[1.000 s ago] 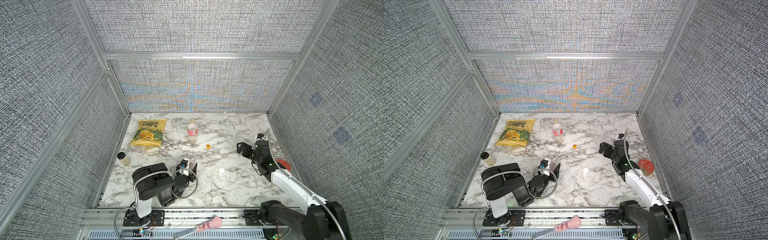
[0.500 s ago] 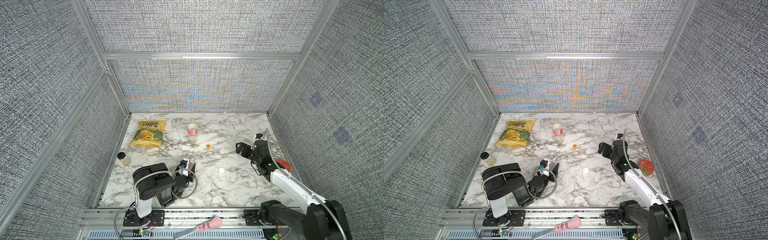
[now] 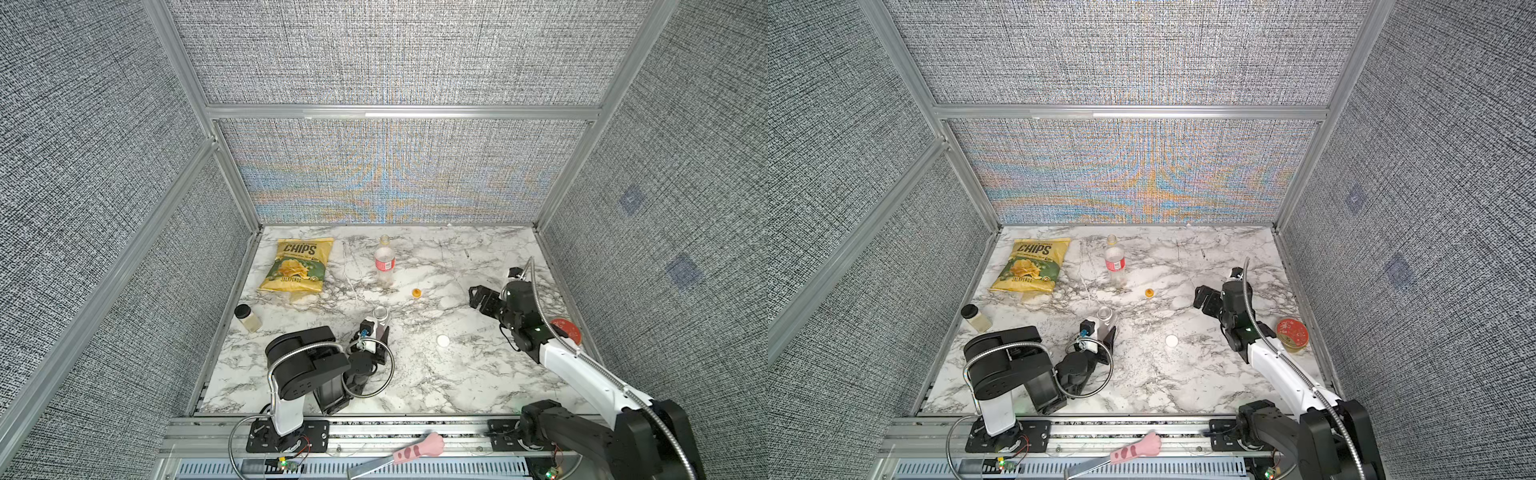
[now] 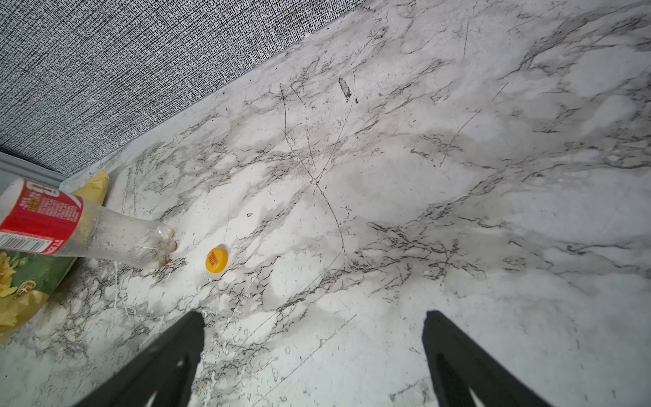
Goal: Screw on the bottle caps
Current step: Pick up the plastic bottle from the center of the table.
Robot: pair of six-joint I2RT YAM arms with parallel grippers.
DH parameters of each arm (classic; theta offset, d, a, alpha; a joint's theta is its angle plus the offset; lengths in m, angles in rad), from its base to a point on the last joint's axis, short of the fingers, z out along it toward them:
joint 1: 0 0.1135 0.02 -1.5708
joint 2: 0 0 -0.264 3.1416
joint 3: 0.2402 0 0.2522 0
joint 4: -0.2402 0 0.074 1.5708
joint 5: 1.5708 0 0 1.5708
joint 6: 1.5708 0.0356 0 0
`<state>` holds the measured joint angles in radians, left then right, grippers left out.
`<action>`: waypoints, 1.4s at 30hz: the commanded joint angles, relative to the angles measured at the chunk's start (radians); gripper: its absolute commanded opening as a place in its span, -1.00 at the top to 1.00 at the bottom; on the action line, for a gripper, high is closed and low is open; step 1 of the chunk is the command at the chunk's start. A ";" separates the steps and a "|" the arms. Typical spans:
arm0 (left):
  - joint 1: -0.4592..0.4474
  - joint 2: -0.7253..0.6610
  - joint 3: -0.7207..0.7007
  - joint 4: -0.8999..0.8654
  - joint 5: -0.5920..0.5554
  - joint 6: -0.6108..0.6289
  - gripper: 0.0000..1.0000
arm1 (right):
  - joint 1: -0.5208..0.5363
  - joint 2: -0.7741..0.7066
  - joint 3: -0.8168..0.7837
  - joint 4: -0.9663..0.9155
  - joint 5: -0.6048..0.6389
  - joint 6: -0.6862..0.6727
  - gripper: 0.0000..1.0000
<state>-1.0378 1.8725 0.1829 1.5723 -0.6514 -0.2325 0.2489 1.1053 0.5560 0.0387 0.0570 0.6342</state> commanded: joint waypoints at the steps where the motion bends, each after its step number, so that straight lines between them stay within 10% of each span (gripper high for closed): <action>1: 0.001 -0.001 -0.002 0.055 -0.008 0.004 -0.03 | 0.008 -0.002 0.004 0.004 0.019 -0.002 -0.98; 42: -0.060 -0.012 -0.010 0.057 -0.022 0.110 0.08 | 0.149 -0.054 -0.018 -0.110 0.070 -0.006 -0.98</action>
<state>-1.0973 1.8572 0.1741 1.5753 -0.6624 -0.1314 0.3935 1.0649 0.5514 -0.0483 0.1116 0.6338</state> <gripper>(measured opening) 0.462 0.990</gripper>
